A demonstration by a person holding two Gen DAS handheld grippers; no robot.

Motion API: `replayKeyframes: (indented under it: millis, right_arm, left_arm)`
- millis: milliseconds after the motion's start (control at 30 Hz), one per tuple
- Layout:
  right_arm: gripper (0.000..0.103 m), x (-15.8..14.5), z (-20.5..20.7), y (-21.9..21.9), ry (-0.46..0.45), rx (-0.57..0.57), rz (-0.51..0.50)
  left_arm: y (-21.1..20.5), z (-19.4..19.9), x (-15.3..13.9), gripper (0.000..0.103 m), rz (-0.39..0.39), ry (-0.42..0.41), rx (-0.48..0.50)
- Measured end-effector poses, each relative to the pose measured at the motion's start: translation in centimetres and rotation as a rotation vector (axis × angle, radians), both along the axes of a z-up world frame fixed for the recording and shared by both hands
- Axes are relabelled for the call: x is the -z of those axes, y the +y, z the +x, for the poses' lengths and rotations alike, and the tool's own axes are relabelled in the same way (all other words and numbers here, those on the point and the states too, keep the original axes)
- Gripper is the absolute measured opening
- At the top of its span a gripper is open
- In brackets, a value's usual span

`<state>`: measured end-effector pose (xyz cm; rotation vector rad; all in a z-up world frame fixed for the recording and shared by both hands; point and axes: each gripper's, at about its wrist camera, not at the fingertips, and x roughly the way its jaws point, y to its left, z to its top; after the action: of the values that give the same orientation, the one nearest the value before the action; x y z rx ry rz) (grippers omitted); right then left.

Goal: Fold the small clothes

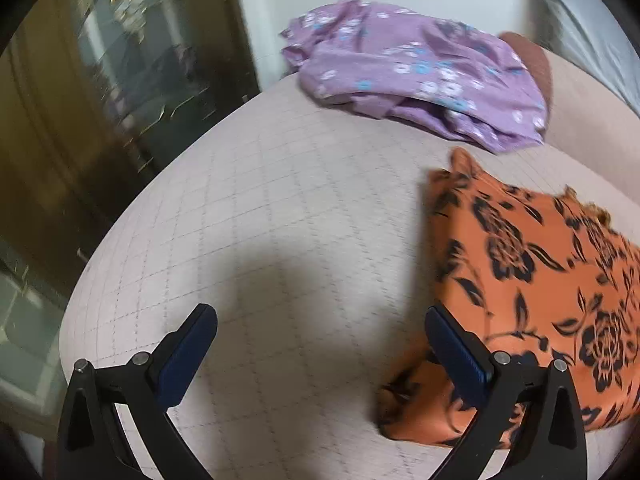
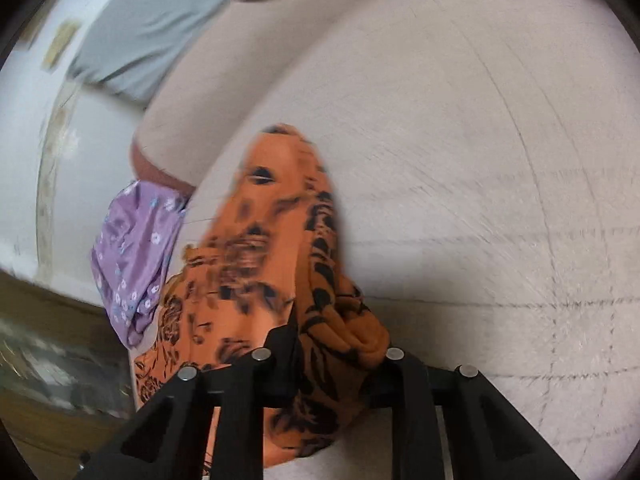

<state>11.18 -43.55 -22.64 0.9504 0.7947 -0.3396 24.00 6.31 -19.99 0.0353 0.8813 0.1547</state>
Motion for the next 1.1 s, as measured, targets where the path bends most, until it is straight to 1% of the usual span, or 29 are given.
replayKeyframes:
  millis: [33, 67, 167, 233, 267, 333, 400, 467, 533, 567, 633, 667, 700, 733, 800, 867, 900, 933, 967, 1033, 1100]
  right_arm:
    - [0.02, -2.0, 0.7, 1.4, -0.025, -0.034, -0.078]
    - [0.017, -3.8, 1.4, 2.9, -0.048, -0.072, -0.14]
    - [0.016, -8.4, 4.4, 8.1, -0.107, -0.196, -0.268]
    - [0.016, -10.3, 6.4, 11.9, -0.128, -0.267, -0.286]
    - [0.016, -10.8, 6.9, 13.3, -0.139, -0.291, -0.283]
    - [0.016, -11.8, 8.8, 17.8, -0.171, -0.362, -0.265]
    - [0.016, -11.7, 9.8, 21.4, -0.181, -0.414, -0.242]
    - [0.016, -10.9, 11.0, 25.0, -0.178, -0.465, -0.209]
    - [0.016, -9.2, 12.2, 28.8, -0.137, -0.521, -0.175]
    - [0.021, -7.8, 12.8, 30.5, -0.102, -0.558, -0.142]
    - [0.035, -4.9, 13.7, 33.2, -0.032, -0.635, -0.054]
    - [0.047, -3.4, 13.8, 34.2, -0.017, -0.688, 0.026]
    - [0.054, -2.0, 13.6, 34.9, -0.029, -0.749, 0.143]
    - [0.054, -1.6, 13.3, 35.2, -0.049, -0.775, 0.184]
    - [0.054, -1.8, 12.4, 35.1, -0.081, -0.818, 0.14]
    - [0.054, -2.7, 11.4, 33.2, -0.131, -0.817, 0.132]
    - [0.054, -3.5, 10.9, 31.6, -0.167, -0.798, 0.116]
    - [0.054, -4.4, 10.2, 29.8, -0.202, -0.766, 0.076]
    - [0.054, -5.0, 9.8, 28.7, -0.219, -0.74, 0.045]
    - [0.054, -6.1, 8.4, 25.5, -0.253, -0.657, -0.035]
    - [0.054, -6.4, 7.2, 22.4, -0.26, -0.579, -0.096]
  left_arm:
    - [0.6, 0.1, -0.1, 0.103, -0.006, 0.0, -0.01]
    - [1.0, 0.2, -0.1, 0.103, -0.006, -0.001, -0.016]
    - [2.3, 0.5, -0.3, 0.103, -0.002, -0.002, -0.043]
    - [3.4, 0.6, -0.5, 0.103, -0.016, -0.001, -0.068]
    - [4.1, 0.7, -0.6, 0.103, -0.028, -0.003, -0.084]
    - [5.4, 0.8, -0.8, 0.103, -0.04, -0.007, -0.116]
    - [7.1, 1.0, -1.0, 0.103, -0.039, -0.012, -0.16]
    - [8.7, 1.2, -0.9, 0.103, -0.041, -0.012, -0.198]
    - [10.2, 1.3, -0.8, 0.103, -0.056, -0.008, -0.237]
    - [10.9, 1.3, -0.7, 0.103, -0.07, -0.006, -0.256]
    - [11.7, 1.4, -0.5, 0.103, -0.098, 0.001, -0.274]
    - [11.8, 1.4, -0.4, 0.103, -0.106, 0.002, -0.274]
    - [11.7, 1.5, -0.4, 0.103, -0.105, 0.001, -0.268]
    - [11.5, 1.5, -0.5, 0.103, -0.099, -0.003, -0.26]
    - [10.7, 1.6, -0.8, 0.103, -0.095, -0.023, -0.225]
    - [9.4, 1.2, -1.5, 0.103, -0.128, -0.062, -0.169]
    - [8.5, 0.9, -2.0, 0.103, -0.16, -0.09, -0.119]
    - [7.8, 0.7, -2.4, 0.103, -0.183, -0.106, -0.076]
    - [6.8, 0.5, -2.6, 0.103, -0.207, -0.116, -0.018]
    - [4.6, 0.5, -2.5, 0.103, -0.258, -0.098, 0.108]
    - [3.0, 0.4, -2.1, 0.103, -0.299, -0.07, 0.182]
